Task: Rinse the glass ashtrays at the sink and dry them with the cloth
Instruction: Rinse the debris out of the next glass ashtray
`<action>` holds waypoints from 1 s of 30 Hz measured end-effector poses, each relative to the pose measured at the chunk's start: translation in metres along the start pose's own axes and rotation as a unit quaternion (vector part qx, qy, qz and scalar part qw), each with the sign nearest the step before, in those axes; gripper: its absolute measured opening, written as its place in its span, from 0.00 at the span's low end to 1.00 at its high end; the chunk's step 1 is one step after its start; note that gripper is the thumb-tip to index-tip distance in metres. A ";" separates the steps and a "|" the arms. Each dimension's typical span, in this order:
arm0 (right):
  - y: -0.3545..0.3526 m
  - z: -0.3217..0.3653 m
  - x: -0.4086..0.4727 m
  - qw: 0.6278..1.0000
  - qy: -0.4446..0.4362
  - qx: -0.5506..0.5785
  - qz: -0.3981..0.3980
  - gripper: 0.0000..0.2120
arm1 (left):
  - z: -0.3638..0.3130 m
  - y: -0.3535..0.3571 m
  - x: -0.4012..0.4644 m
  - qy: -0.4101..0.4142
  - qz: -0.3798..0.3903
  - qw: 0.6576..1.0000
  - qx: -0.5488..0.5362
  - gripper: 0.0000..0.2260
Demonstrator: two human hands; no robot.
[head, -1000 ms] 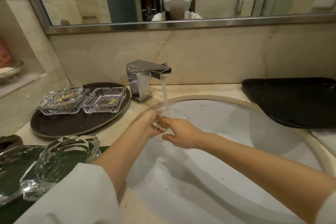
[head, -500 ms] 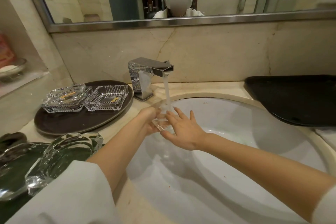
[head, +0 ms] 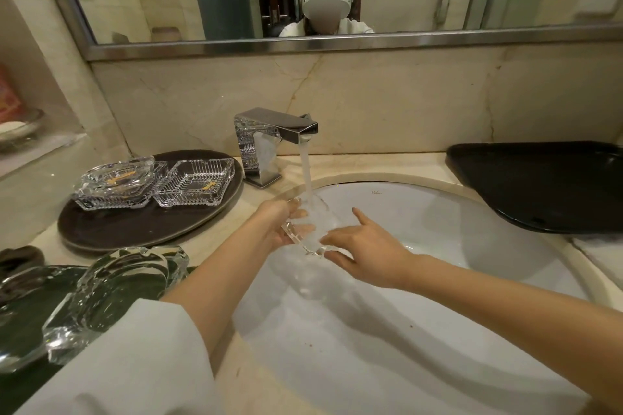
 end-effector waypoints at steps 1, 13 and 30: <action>0.001 -0.006 0.001 0.999 -0.022 -0.050 -0.002 0.21 | 0.000 0.000 -0.001 0.003 0.006 1.000 0.009 0.06; 0.016 0.008 0.004 0.998 0.031 -0.015 0.061 0.24 | -0.007 -0.004 -0.003 0.098 -0.021 0.989 0.110 0.14; 0.012 0.002 0.041 0.789 0.373 0.488 0.019 0.09 | 0.004 0.006 -0.001 0.118 -0.007 0.980 0.158 0.10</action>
Point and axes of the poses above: each hand's wrist, its own x-axis towards the middle knuckle, its own y-axis out of the palm, z = x × y, the point moved 1 cm from there along x, towards the middle knuckle, and after that the axes turned 14 degrees about y, right-handed, at the moved point
